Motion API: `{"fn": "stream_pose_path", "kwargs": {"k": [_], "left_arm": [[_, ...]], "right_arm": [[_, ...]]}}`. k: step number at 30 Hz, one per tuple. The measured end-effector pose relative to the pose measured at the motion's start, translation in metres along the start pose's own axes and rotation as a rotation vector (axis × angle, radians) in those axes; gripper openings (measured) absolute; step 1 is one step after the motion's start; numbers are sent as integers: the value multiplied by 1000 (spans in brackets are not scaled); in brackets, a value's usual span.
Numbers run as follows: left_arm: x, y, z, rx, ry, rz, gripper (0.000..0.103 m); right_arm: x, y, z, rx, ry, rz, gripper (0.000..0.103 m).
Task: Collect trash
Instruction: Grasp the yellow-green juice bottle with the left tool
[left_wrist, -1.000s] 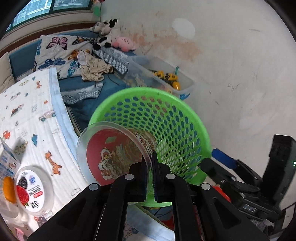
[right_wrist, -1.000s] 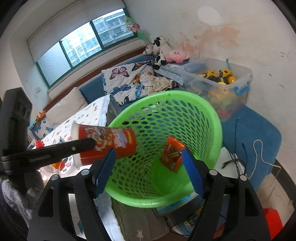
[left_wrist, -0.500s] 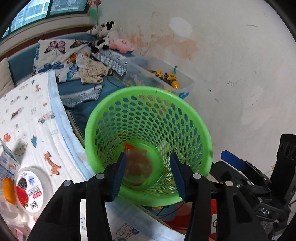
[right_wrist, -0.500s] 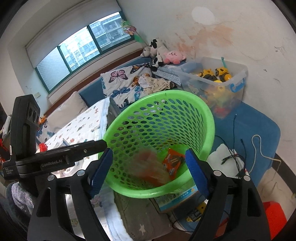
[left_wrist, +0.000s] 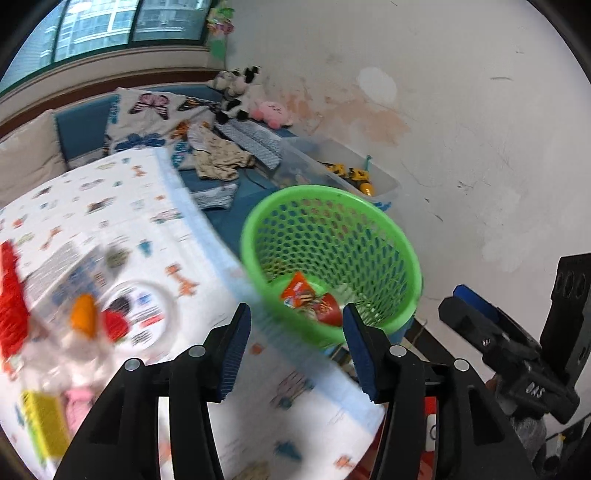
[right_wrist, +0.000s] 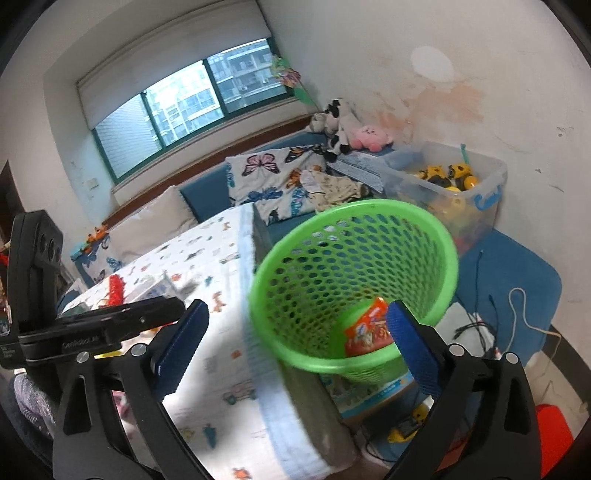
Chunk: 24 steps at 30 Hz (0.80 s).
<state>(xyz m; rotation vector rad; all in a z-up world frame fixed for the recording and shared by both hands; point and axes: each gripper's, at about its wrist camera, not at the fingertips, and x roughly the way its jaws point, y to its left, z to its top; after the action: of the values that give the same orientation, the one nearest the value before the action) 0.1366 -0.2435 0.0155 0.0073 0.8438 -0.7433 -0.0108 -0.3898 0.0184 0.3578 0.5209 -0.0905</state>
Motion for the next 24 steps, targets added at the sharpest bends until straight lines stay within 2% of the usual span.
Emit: {"fn": "stream_pose_path", "kwargs": {"k": [5, 12, 13, 17, 20, 24], "left_arm": [[-34, 25, -21, -15, -36, 72, 59], [-74, 87, -49, -122, -54, 198, 63], [-80, 98, -54, -143, -53, 227, 67], [-91, 135, -70, -210, -38, 307, 67], [-93, 160, -80, -263, -11, 329, 67], [-86, 175, -89, -292, 27, 318, 68]], "right_arm": [[-3, 21, -5, -27, 7, 36, 96], [3, 53, -13, -68, 43, 91, 98], [6, 59, -15, -69, 56, 108, 98], [11, 77, -23, -96, 83, 136, 99], [17, 90, -29, -115, 104, 169, 99], [27, 112, -40, -148, 144, 214, 99]]}}
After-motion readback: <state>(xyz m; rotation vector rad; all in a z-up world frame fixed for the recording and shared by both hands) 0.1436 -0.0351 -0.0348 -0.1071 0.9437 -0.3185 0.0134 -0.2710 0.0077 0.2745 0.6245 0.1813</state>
